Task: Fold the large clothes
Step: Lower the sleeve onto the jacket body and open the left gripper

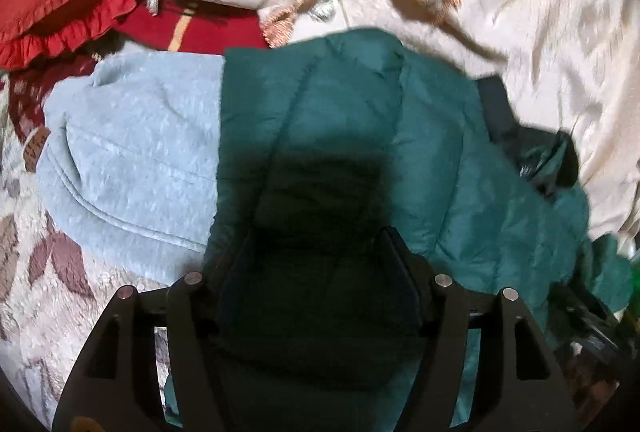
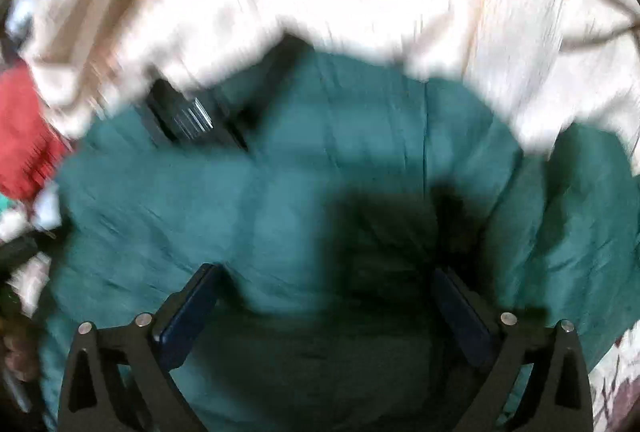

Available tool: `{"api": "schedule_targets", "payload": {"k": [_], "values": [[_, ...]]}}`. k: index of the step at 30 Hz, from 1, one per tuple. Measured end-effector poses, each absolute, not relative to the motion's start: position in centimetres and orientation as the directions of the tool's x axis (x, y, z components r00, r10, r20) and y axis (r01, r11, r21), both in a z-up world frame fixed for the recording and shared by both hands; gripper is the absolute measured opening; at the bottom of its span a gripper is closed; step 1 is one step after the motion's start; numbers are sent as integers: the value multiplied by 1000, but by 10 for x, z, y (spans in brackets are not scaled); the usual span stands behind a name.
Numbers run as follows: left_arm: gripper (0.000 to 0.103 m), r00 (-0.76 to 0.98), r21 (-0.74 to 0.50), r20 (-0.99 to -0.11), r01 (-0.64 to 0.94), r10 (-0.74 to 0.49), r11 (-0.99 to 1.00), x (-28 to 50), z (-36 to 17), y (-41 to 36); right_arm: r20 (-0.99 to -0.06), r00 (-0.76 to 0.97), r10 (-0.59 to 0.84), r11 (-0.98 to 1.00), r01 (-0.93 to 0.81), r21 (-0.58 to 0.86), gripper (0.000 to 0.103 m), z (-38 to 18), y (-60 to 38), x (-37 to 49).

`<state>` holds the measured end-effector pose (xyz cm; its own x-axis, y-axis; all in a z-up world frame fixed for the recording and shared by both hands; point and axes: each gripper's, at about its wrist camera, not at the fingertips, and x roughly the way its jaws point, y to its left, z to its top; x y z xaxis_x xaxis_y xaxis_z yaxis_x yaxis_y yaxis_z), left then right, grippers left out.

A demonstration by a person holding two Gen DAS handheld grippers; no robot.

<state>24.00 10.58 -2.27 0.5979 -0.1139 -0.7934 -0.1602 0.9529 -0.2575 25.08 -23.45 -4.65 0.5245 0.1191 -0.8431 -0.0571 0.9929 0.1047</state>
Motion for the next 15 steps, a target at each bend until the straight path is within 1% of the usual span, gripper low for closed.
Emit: {"api": "schedule_targets", "payload": {"k": [2,5,8,10,12,13,15], "values": [[70,603,-243,-791,-152,-105,958,238,-22,101,-833,537,131,991,-42,128,103,-44,-239,251],[70,633,-232,-770,-159,-81,960,231,-15,100,-840,525,135,990,-43,133,103,-45,-238,255],[70,709,-206,-704,-155,-37,966,213,6,93,-817,568,105,992,3,130,103,-22,-247,241],[70,732,-192,-680,-129,-37,973,205,14,85,-799,589,123,990,-22,137,103,-7,-245,227],[72,684,-217,-723,-97,-93,971,207,6,77,-810,567,152,988,-75,133,103,-4,-229,219],[72,634,-237,-762,-84,-131,968,212,-4,74,-825,548,140,990,-89,109,103,-9,-222,217],[72,574,-230,-808,-101,-132,968,217,-20,71,-867,491,81,994,-106,34,103,-33,-212,222]]}}
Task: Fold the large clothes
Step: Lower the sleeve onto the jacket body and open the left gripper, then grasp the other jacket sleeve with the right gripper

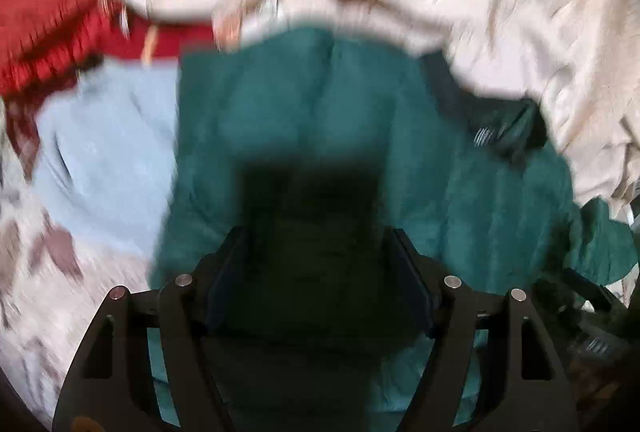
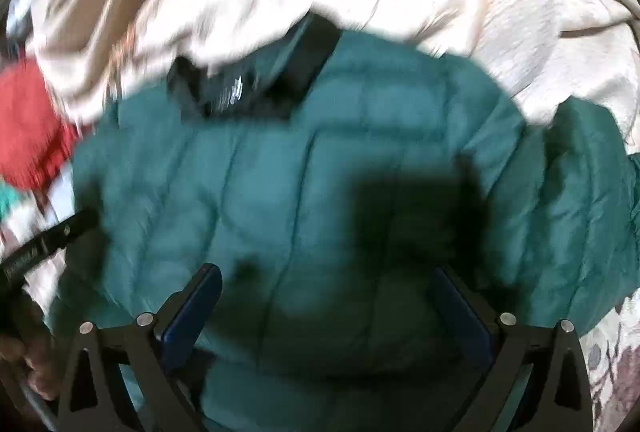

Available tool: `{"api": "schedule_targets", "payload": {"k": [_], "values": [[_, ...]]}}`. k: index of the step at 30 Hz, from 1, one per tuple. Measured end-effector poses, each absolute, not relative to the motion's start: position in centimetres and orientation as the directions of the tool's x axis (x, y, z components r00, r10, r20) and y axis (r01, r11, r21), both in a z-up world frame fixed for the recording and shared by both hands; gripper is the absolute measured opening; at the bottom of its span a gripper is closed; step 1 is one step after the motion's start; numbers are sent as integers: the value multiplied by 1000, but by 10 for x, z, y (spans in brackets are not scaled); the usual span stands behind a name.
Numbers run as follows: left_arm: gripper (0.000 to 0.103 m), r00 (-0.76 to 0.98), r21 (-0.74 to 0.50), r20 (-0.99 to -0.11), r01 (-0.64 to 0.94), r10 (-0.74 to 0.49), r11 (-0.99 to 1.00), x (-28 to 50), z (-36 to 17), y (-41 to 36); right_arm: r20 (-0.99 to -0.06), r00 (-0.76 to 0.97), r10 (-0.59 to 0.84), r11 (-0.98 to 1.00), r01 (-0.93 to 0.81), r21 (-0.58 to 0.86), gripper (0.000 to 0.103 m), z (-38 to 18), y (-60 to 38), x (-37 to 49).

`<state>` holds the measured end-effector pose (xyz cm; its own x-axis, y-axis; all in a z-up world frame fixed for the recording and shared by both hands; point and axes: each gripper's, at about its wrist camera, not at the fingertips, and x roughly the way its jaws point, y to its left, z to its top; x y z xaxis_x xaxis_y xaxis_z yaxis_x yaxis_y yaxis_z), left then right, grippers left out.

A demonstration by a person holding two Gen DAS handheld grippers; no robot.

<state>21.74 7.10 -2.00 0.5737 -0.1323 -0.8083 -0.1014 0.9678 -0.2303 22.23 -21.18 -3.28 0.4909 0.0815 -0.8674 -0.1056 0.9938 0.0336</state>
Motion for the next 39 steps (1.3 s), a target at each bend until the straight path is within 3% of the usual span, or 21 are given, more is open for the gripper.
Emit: {"api": "schedule_targets", "payload": {"k": [3,10,16,21,31,36,39], "values": [[82,567,-150,-820,-78,-80,986,218,-26,59,-874,469,126,992,-83,98,103,-40,-220,228],[85,564,-93,-825,-62,-42,994,217,-32,47,-865,486,124,991,-102,84,103,-41,-222,210],[85,624,-177,-769,-1,-137,984,192,1,38,-792,597,127,990,-31,135,103,-10,-227,186],[85,701,-169,-698,37,-146,985,145,25,43,-677,732,-73,985,158,64,103,43,-300,141],[85,700,-167,-704,-4,-117,986,98,9,46,-673,645,-364,889,455,-44,103,73,-540,93],[85,688,-182,-712,10,-138,983,118,4,37,-744,609,-276,833,537,131,98,55,-634,105],[85,670,-178,-728,20,-145,984,128,0,33,-696,662,-278,849,508,144,97,56,-642,115]]}}
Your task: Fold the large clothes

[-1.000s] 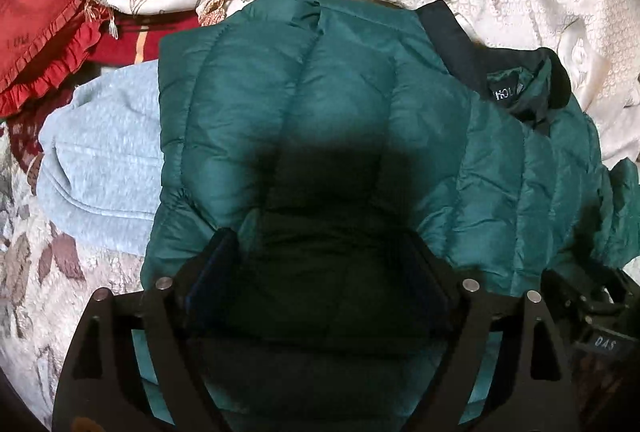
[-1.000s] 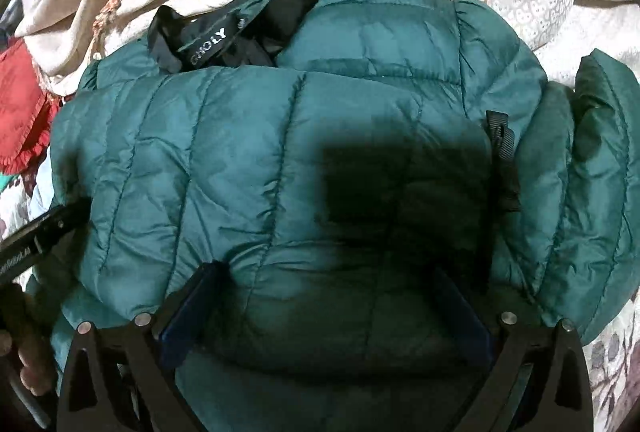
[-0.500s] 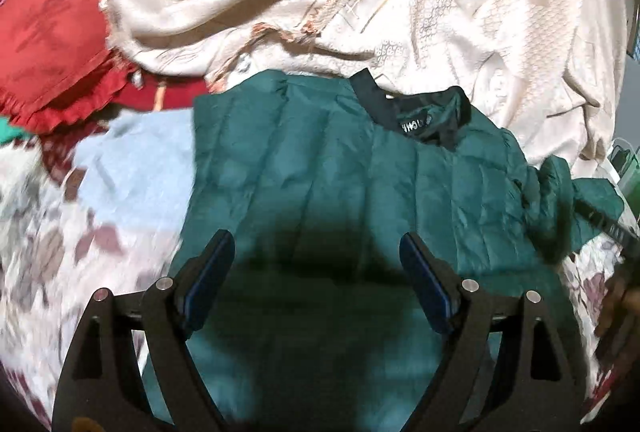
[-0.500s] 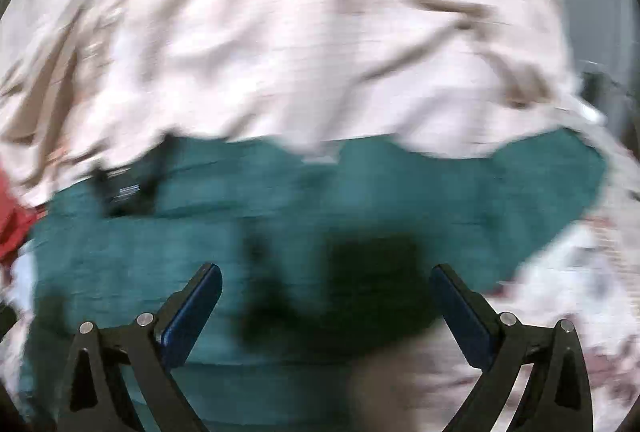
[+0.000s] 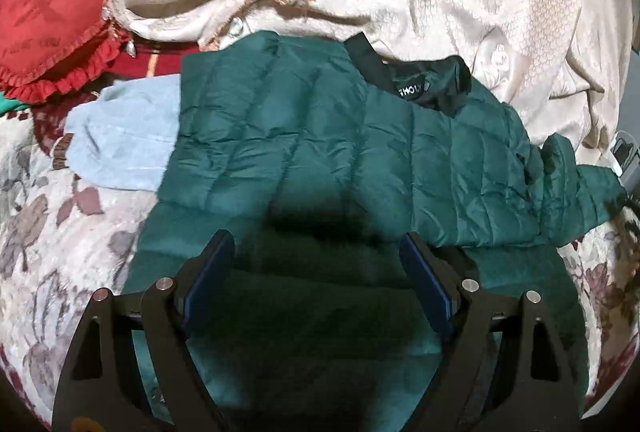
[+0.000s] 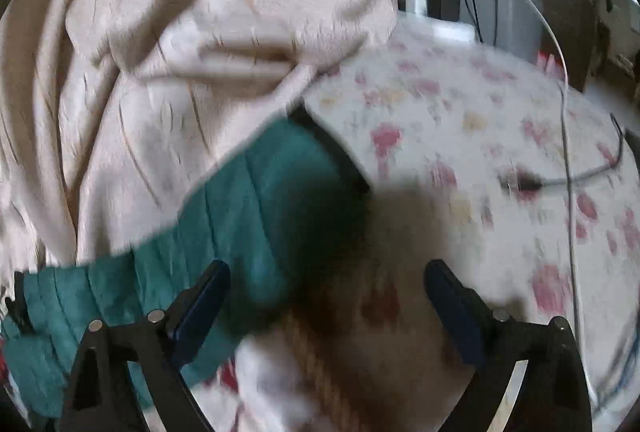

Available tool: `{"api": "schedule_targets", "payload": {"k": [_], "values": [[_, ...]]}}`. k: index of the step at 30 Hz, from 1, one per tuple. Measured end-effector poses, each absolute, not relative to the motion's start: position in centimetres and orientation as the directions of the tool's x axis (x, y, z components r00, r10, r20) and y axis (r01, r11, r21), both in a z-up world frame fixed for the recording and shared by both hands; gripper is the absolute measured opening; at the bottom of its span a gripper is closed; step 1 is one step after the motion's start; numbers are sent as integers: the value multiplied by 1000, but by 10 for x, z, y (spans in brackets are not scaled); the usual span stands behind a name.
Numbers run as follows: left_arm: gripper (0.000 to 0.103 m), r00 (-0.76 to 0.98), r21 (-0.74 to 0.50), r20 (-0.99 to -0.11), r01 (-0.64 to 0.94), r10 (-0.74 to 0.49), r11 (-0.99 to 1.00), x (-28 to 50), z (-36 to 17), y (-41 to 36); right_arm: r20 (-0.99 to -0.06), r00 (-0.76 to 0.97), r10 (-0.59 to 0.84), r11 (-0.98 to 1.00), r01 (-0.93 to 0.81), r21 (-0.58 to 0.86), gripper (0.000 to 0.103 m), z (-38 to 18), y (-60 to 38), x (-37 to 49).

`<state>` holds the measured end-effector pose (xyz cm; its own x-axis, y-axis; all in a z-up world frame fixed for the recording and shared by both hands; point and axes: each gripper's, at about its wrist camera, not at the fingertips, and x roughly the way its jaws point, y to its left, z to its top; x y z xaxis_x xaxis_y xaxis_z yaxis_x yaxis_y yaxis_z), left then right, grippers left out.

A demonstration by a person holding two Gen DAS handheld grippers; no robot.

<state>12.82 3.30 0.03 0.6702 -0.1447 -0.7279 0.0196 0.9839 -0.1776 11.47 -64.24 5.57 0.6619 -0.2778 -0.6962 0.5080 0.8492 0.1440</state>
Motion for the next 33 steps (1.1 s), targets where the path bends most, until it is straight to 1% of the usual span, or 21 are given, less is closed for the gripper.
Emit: {"api": "schedule_targets", "payload": {"k": [2,3,5,6,7,8,10,11,12,15,16,20,22,27,33], "values": [[85,660,-178,-736,23,-149,984,132,-2,32,-700,652,-291,867,489,96,97,54,-640,132],[85,655,-179,-741,24,-150,984,134,-3,31,-699,662,-272,876,471,105,97,53,-640,139],[85,649,-172,-747,21,-144,985,138,-5,30,-693,672,-263,890,446,95,90,51,-635,148],[85,646,-164,-751,14,-134,986,139,-6,31,-694,664,-278,893,446,69,82,50,-631,151],[85,643,-157,-756,4,-122,988,141,-7,31,-693,656,-299,892,450,42,71,49,-627,152],[85,638,-151,-762,-10,-109,989,142,-8,33,-695,646,-315,891,454,18,63,48,-622,154],[85,631,-135,-771,-42,-78,990,143,-11,37,-691,644,-328,888,459,6,36,52,-612,152],[85,626,-130,-777,-58,-65,990,144,-12,39,-677,657,-331,892,452,3,29,54,-607,150],[85,621,-123,-782,-71,-53,990,144,-13,41,-661,663,-353,893,449,-27,24,61,-596,146],[85,603,-60,-797,-126,28,990,145,-18,46,-622,696,-360,912,402,-80,19,76,-561,138],[85,596,-36,-801,-138,54,990,146,-20,47,-607,713,-350,922,378,-86,19,81,-543,134],[85,546,125,-818,-138,181,983,150,-33,40,-582,772,-255,962,266,-68,17,89,-474,116],[85,553,158,-808,-128,203,979,147,-34,36,-584,784,-209,975,212,-64,17,87,-435,111],[85,561,173,-800,-122,212,977,139,-28,43,-587,806,-72,997,58,-43,17,79,-323,102],[85,560,130,-799,-192,218,973,138,-14,75,-661,747,65,997,-77,12,17,30,-211,129]]}}
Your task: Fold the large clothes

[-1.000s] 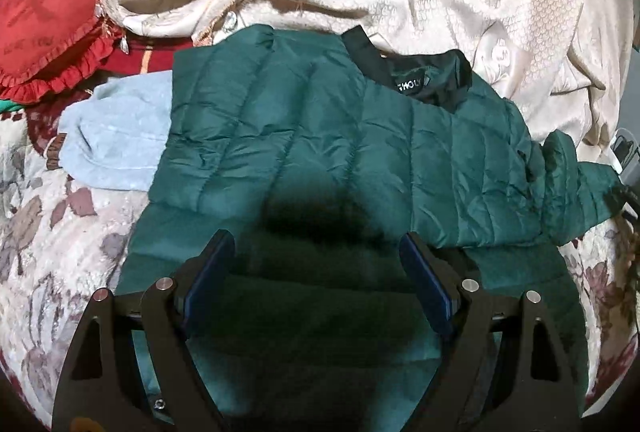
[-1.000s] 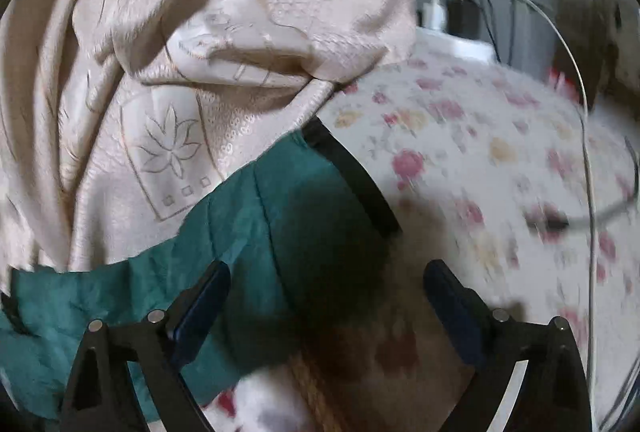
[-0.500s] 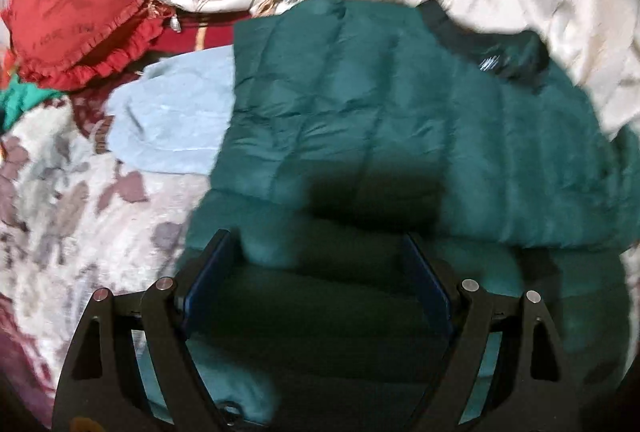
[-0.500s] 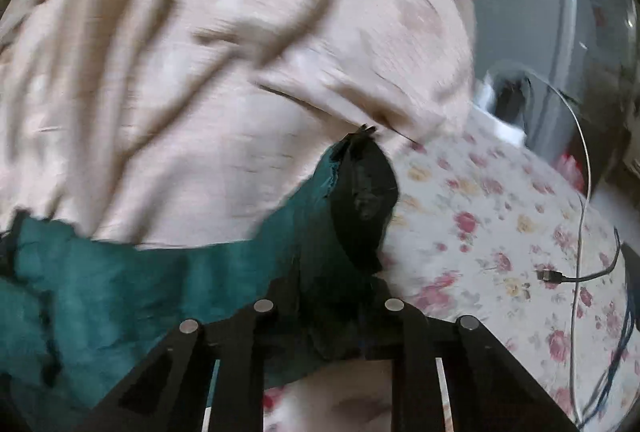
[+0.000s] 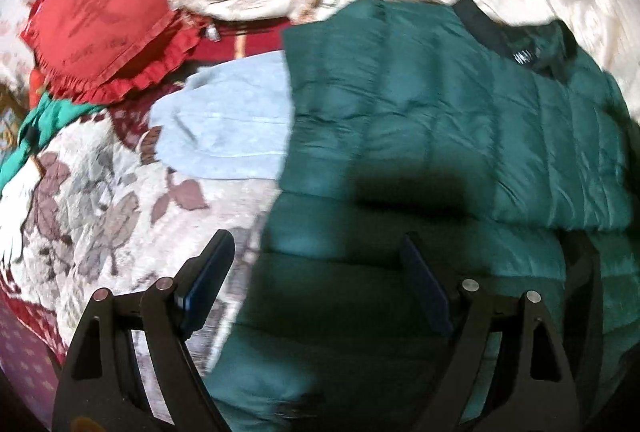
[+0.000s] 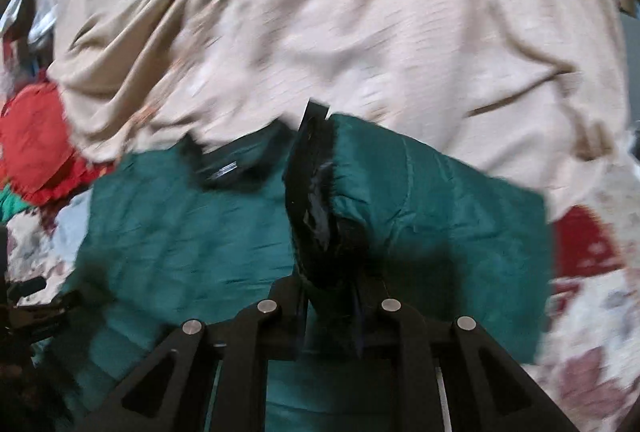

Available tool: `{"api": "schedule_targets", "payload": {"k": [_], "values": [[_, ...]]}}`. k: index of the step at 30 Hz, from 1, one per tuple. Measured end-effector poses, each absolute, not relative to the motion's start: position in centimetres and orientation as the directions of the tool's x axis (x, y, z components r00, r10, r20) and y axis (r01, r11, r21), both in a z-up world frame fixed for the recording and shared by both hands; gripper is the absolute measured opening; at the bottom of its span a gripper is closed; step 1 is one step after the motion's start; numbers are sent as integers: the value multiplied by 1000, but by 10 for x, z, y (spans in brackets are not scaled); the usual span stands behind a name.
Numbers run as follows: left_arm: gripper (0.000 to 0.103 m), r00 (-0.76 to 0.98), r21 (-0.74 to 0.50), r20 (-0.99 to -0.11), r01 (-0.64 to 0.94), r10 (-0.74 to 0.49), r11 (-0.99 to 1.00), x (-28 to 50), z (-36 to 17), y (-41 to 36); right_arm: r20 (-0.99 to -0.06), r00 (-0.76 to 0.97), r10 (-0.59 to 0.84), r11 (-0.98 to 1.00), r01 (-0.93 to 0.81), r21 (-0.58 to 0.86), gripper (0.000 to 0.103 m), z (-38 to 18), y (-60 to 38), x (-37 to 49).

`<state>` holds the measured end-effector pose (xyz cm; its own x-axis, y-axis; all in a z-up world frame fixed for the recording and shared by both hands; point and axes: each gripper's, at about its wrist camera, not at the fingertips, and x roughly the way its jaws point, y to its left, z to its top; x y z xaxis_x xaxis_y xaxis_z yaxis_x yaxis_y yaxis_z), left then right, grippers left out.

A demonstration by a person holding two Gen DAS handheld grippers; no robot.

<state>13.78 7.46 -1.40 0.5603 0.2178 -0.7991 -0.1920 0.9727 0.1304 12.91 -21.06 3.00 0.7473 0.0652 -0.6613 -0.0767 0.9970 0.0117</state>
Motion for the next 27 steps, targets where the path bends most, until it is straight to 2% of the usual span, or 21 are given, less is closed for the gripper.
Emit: {"api": "schedule_targets", "payload": {"k": [6,8,10,12,17,20,22,23,25,27], "values": [[85,555,55,-813,-222,173,973,143,-9,94,-718,675,168,978,-205,36,17,-19,-134,150],[85,553,31,-821,-207,143,978,146,-10,93,-734,662,155,973,-232,-3,23,-25,-121,152],[85,547,20,-828,-192,124,981,148,-12,90,-724,662,192,965,-260,18,54,-22,-120,145],[85,550,18,-827,-184,118,983,149,-13,86,-712,678,183,968,-253,8,69,-15,-125,135],[85,578,-31,-814,-142,57,989,147,-10,77,-733,668,129,971,-237,-45,70,-5,-156,99],[85,615,-77,-788,-67,-20,995,142,-4,60,-769,639,21,973,-190,-131,70,-6,-187,74],[85,643,-135,-757,23,-118,991,138,2,43,-776,628,-60,974,-134,-184,72,-9,-215,52],[85,641,-157,-751,60,-159,986,138,3,35,-775,624,-97,975,-98,-200,75,-11,-226,44],[85,622,-198,-743,145,-245,969,143,7,11,-782,609,-134,984,-10,-176,90,-21,-254,26],[85,611,-226,-734,193,-297,955,152,12,-10,-811,578,-96,995,55,-79,93,-32,-274,17]]}}
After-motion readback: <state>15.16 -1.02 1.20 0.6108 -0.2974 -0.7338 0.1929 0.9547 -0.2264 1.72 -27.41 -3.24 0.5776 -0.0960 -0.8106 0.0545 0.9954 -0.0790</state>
